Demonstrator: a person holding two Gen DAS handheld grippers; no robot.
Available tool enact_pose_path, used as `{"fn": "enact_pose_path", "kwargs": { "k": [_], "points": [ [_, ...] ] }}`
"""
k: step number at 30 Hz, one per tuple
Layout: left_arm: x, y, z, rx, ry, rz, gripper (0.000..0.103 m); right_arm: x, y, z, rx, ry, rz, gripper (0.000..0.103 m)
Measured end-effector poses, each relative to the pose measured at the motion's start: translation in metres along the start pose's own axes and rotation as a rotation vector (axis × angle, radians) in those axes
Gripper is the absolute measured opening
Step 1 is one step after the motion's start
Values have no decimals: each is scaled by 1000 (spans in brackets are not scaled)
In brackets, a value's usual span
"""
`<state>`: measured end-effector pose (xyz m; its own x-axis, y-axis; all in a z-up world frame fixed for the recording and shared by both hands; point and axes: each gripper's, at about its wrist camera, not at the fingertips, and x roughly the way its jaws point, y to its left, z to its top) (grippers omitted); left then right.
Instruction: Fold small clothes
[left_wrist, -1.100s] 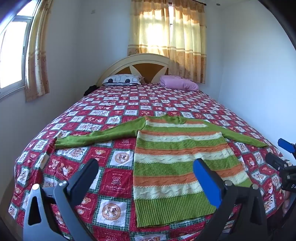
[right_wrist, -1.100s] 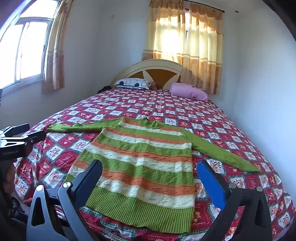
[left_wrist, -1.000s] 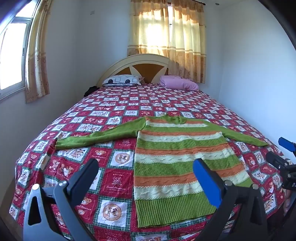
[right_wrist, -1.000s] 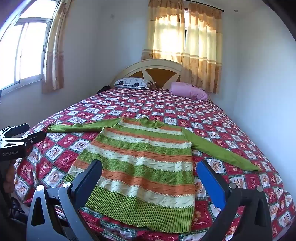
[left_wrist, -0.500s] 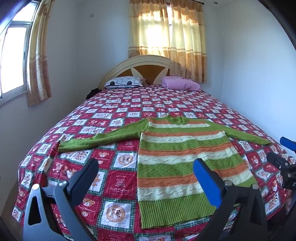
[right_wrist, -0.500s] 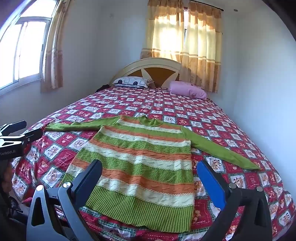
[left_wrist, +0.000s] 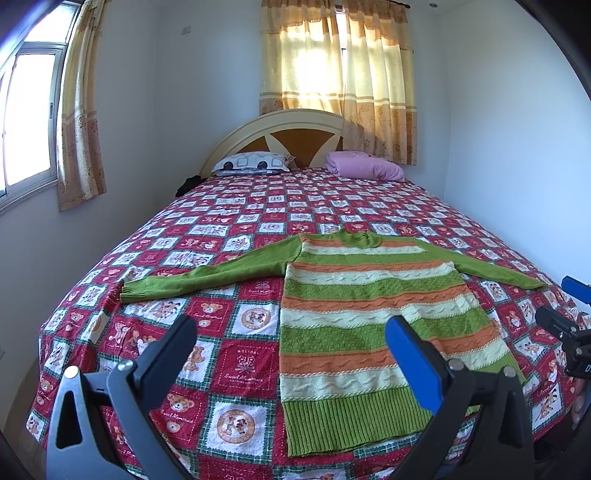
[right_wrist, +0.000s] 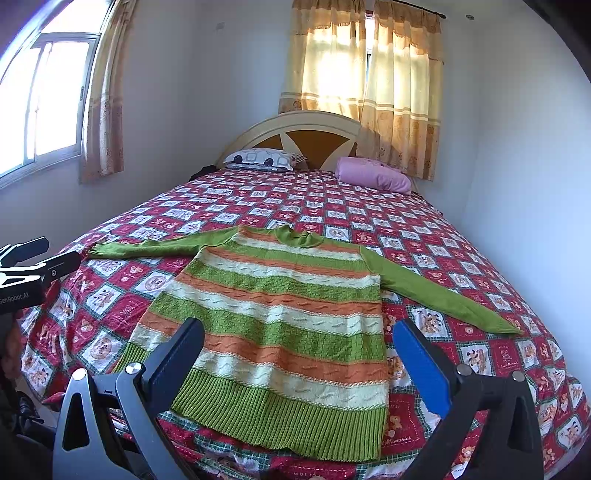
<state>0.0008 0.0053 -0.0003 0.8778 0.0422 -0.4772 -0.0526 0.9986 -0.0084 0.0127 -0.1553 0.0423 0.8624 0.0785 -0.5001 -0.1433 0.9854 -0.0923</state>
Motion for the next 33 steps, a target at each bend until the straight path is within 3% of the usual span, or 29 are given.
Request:
{"fn": "enact_pose_path", "kwargs": {
  "k": [33],
  "points": [
    [0, -1, 0, 0, 2, 2, 103, 1, 1, -5, -5, 7, 5, 102]
  ]
}}
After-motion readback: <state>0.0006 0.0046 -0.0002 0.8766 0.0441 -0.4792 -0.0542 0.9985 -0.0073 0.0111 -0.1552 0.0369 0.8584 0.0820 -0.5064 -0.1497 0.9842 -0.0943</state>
